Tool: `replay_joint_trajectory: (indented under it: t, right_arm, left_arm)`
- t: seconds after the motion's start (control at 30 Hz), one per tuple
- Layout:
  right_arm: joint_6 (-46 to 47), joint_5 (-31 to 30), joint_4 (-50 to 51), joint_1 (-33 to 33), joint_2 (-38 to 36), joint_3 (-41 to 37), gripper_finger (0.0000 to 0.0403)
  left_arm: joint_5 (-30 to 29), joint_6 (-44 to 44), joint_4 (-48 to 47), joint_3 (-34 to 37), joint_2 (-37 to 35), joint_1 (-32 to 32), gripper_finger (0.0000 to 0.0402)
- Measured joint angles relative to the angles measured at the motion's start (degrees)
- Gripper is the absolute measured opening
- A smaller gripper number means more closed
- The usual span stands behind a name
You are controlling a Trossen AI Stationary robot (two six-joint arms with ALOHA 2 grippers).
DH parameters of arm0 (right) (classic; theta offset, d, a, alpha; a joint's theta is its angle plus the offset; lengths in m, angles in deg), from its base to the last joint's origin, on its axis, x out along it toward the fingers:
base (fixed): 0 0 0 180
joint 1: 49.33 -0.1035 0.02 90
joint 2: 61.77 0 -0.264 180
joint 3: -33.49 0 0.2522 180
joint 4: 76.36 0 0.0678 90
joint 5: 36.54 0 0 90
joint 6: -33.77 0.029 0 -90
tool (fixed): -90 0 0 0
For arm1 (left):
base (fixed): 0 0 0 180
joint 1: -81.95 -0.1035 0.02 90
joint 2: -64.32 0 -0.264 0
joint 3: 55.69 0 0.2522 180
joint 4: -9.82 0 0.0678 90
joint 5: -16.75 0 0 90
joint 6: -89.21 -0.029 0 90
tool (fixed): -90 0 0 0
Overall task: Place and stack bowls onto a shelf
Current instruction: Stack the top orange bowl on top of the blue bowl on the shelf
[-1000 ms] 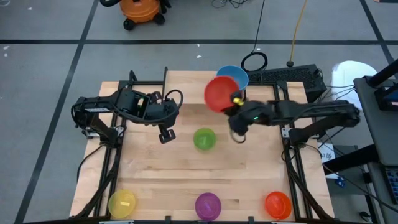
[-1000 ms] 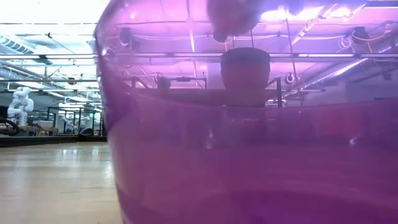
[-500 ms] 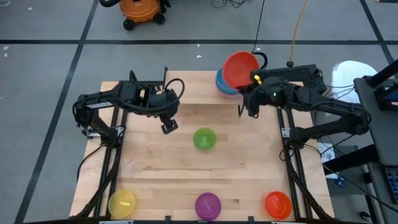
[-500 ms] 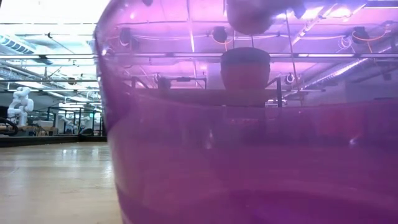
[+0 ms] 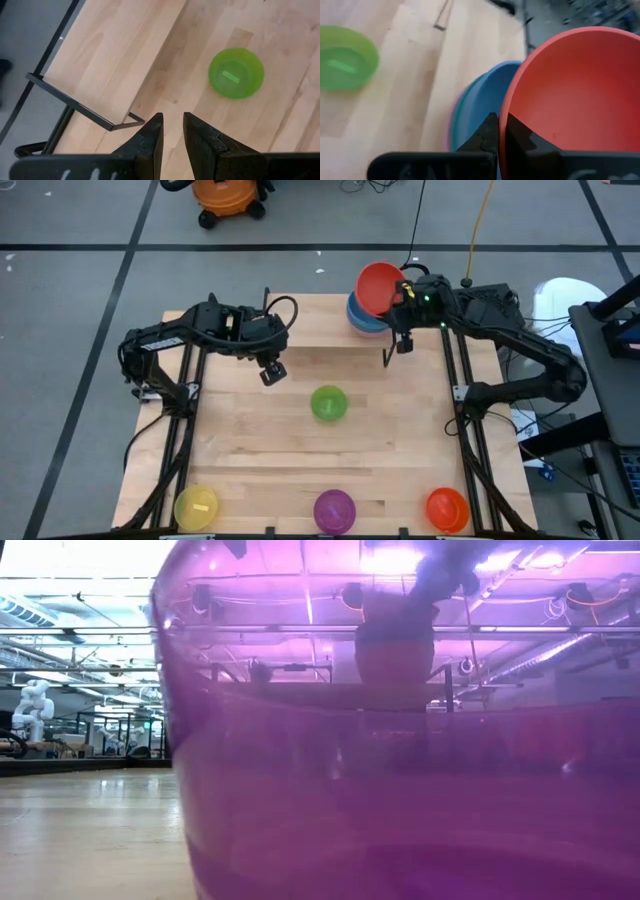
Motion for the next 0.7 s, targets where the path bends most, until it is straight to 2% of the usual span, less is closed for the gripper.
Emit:
replay_joint_trajectory:
  t: [0.13, 0.33, 0.53, 0.7]
  right_arm:
    - [0.83, 4.77, 3.19, 1.68, 1.52, 0.00, 0.0000]
    - [0.72, 7.62, 4.21, 3.26, 3.73, 0.07, 0.0000]
    - [1.14, 7.89, 4.26, 3.58, 4.72, 0.09, 0.0001]
    - [5.84, 7.86, 4.19, 3.58, 4.74, 0.09, 0.0025]
  left_arm:
    - [0.00, -0.19, 0.00, 0.00, 0.00, -0.41, 0.0081]
    - [0.02, -1.55, 0.00, 0.00, 0.00, -0.76, 0.0081]
    - [0.06, -1.68, 0.00, 0.00, 0.00, -0.82, 0.0081]
    - [0.11, -1.68, 0.00, 0.02, 0.00, -0.82, 0.0081]
